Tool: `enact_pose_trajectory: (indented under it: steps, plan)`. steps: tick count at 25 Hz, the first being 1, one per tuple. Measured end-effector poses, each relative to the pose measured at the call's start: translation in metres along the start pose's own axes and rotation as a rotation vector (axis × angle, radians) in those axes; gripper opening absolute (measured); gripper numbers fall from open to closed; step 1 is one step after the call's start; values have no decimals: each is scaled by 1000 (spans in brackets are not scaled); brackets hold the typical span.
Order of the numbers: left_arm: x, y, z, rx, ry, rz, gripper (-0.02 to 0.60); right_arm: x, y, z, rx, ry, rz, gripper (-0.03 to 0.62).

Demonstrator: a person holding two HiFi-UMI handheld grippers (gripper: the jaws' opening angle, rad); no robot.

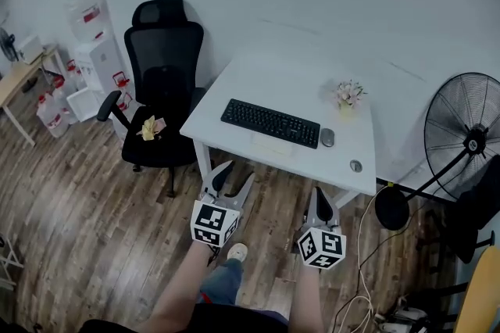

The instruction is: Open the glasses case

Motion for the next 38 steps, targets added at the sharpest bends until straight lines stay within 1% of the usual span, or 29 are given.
enact_pose_trajectory:
  steps: [4, 6, 10, 16, 21, 25, 32, 36, 38]
  plan:
    - [60, 40, -6, 7, 23, -24, 195, 71, -5, -2, -3, 8, -7, 8]
    - [89, 59, -7, -4, 29, -32, 195, 103, -10, 0, -6, 16, -12, 8]
    - [146, 86, -2, -6, 32, -58, 195, 161, -26, 7, -1, 22, -34, 8]
    - [206, 114, -5, -8, 41, -93, 195, 221, -41, 7, 7, 33, -61, 8]
    - [237, 126, -1, -5, 34, -113, 195, 249, -54, 13, 2, 24, -82, 8]
    - [248, 130, 0, -9, 32, -115, 195, 261, -60, 21, 0, 15, -83, 8]
    - [267, 141, 9, -11, 13, -85, 195, 279, -73, 35, -9, 6, -74, 8]
    - [274, 141, 7, -6, 22, -68, 195, 281, -81, 37, -23, 14, -70, 8]
    - [279, 136, 1, 13, 40, -74, 195, 281, -85, 36, -23, 21, -69, 8]
Point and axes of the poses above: the fingertips, and each gripper's own axes: x forward along the fingers, y to its left, z out of its top, the point moved 1 cm from there along -x, backward along the fingers, and after that the axes turned 8 degrees about -z, right-handed, at the moved point
